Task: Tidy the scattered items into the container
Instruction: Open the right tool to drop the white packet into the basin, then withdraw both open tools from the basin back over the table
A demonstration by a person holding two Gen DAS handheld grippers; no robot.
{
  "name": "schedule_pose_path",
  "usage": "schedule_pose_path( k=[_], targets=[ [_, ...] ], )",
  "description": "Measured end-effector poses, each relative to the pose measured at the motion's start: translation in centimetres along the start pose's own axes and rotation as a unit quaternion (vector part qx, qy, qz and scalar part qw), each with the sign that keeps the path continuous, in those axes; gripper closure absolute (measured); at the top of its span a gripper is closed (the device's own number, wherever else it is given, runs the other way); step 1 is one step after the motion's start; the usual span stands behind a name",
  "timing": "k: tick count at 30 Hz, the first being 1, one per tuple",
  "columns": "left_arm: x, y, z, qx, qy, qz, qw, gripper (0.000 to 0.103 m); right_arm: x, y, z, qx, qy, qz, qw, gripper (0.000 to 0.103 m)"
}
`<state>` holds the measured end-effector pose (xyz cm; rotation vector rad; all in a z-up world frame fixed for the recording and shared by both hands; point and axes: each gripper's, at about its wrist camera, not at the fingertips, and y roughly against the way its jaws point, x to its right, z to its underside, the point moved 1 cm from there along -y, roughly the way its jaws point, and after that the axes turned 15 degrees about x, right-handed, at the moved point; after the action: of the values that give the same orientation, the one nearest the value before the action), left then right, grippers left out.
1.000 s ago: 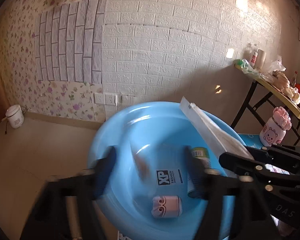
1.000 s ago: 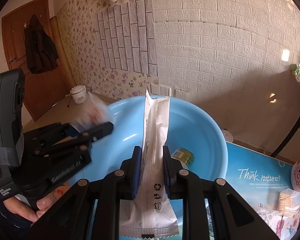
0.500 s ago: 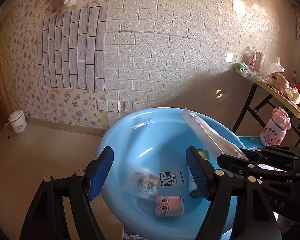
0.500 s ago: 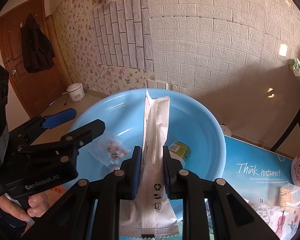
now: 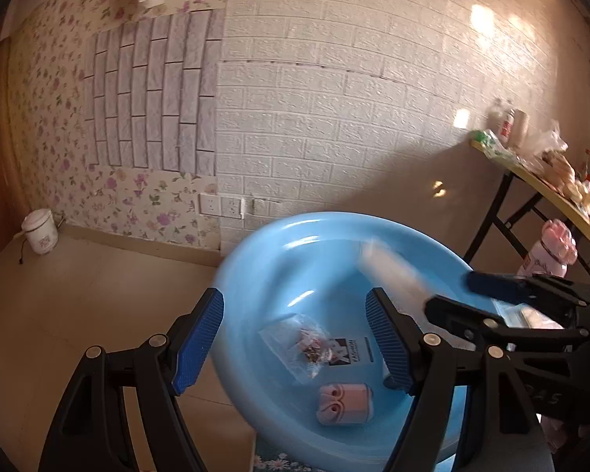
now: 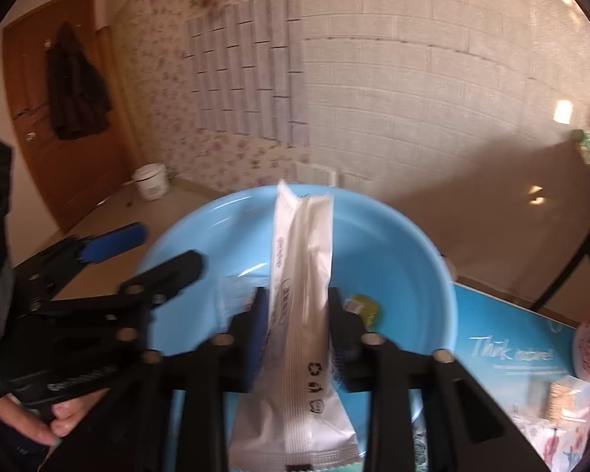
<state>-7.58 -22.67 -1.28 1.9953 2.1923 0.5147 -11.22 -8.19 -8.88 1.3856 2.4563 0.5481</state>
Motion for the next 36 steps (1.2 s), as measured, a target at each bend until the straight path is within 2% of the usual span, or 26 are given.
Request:
schedule_pose_path(
  k=[1, 2, 5, 13, 25, 36],
  targets=[
    [-0.3, 0.0, 0.0, -0.001, 0.003, 0.0, 1.0, 0.029, 0.4, 0.1, 0.0, 0.003, -0.007, 0.003, 1.0, 0.025],
    [-0.5, 0.1, -0.1, 0.0, 0.004, -0.002, 1.0, 0.029, 0.8, 0.3, 0.0, 0.007, -0.017, -0.004, 1.0, 0.013],
    [-0.5, 0.5, -0.2, 0.005, 0.0, -0.006, 1.0, 0.029, 1.2, 0.8, 0.0, 0.009, -0.025, -0.015, 1.0, 0.013],
    [0.7, 1.3, -0.6, 0.009, -0.003, 0.001, 1.0, 0.026, 1.1, 1.9, 0.3, 0.004, -0.03, -0.01, 1.0, 0.013],
    [2.5, 2.9, -1.0, 0.014, -0.006, 0.008, 0.9998, 0.022, 3.1, 4.7, 0.9, 0.014, -0.053, 0.008, 0.998, 0.013],
    [5.3, 4.2, -0.6, 0.014, -0.004, 0.029, 0.9995, 0.02, 5.0, 7.5, 1.9, 0.018, -0.063, 0.029, 0.997, 0.013]
  ],
)
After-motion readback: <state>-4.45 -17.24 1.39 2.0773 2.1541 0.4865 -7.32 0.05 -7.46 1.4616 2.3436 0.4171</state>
